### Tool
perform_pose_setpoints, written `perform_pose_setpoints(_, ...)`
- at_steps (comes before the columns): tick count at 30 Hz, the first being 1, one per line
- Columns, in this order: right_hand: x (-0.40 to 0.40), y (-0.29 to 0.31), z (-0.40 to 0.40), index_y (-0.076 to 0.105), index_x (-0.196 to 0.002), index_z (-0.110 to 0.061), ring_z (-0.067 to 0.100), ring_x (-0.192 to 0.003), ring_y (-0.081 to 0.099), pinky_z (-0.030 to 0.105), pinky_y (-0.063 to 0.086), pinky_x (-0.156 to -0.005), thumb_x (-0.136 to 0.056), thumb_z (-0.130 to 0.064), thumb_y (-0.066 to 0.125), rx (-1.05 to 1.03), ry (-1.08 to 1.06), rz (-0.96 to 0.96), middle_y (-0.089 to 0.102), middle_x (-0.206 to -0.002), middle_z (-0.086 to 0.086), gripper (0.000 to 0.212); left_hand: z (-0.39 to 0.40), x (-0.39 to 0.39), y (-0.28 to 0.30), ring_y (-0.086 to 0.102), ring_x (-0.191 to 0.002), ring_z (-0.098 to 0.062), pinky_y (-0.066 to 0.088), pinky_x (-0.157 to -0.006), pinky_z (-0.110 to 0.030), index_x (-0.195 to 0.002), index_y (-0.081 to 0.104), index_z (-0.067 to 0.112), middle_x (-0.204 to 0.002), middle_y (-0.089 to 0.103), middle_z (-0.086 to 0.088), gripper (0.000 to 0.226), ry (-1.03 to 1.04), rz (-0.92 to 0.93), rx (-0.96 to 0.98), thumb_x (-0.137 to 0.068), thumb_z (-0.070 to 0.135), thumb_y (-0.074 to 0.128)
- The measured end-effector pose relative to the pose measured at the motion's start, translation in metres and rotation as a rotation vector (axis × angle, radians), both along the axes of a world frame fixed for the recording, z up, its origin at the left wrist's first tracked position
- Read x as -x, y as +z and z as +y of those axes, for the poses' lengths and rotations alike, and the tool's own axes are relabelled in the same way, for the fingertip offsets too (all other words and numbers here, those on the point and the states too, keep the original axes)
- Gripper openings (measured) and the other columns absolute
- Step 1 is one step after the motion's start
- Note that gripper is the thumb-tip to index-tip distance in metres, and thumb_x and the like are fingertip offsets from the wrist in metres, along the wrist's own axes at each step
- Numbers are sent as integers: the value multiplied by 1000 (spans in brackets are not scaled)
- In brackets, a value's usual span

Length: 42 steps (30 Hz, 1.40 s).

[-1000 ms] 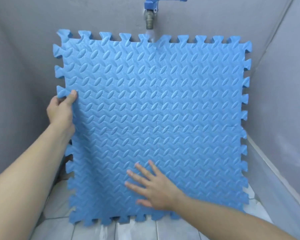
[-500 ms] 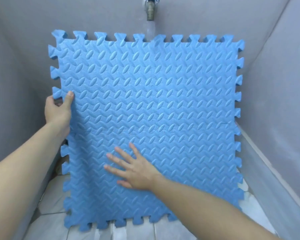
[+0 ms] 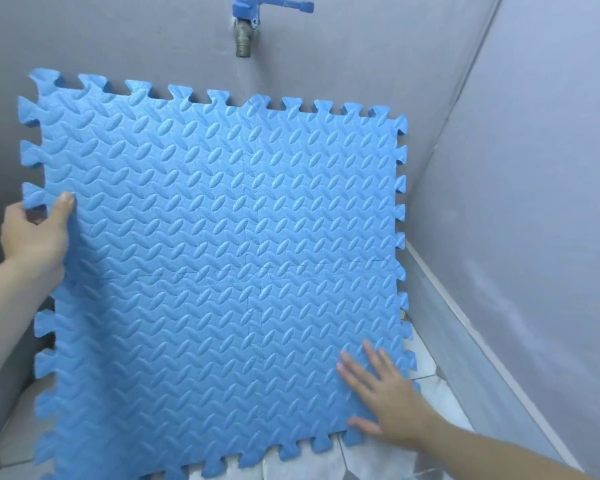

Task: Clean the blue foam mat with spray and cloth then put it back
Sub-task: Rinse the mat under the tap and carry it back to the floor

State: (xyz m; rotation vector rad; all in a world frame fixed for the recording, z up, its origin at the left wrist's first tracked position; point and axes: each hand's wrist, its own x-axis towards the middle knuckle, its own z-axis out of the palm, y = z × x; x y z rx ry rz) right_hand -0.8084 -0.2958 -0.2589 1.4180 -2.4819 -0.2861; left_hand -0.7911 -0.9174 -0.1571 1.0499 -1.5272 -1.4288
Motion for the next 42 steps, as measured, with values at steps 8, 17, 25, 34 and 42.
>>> perform_pose_setpoints(8,120,91,-48,10,-157,-31,30,-150,14,55,23,-118,-101,-58,22,366,-250,39,12,-163,1,63,99,-33,82,54,-97,-14,44,-93,-31,-119,55,23,-108,55,7,61,41,-26,50,-75,64,64)
perform_pose_setpoints(17,65,147,-246,3,-157,-29,28,-151,-14,50,-1,-123,-95,-61,27,375,-94,-277,-19,-158,-8,74,149,-26,79,50,-99,-20,36,-84,-30,-108,45,15,-105,51,-3,32,-55,-26,40,-90,34,63)
perform_pose_setpoints(25,119,300,-249,4,-156,-5,29,-153,3,46,3,-122,-70,2,48,883,-196,239,3,-165,9,97,147,-25,82,47,-96,-20,34,-85,-32,-122,47,7,-108,49,-2,45,-47,-8,4,-91,35,62)
perform_pose_setpoints(34,148,350,-244,-19,-154,-19,25,-153,-4,47,3,-123,-77,-2,58,730,-394,124,15,-165,6,111,145,-23,77,49,-98,-20,37,-85,-31,-120,48,7,-108,51,-1,45,-49,-31,12,-90,38,63)
perform_pose_setpoints(42,147,357,-219,-14,-154,-36,27,-153,-6,52,8,-121,-80,-1,47,680,-342,-200,1,-167,0,102,149,-26,76,50,-97,-18,37,-85,-30,-123,47,9,-109,51,2,49,-30,-56,25,-90,42,60)
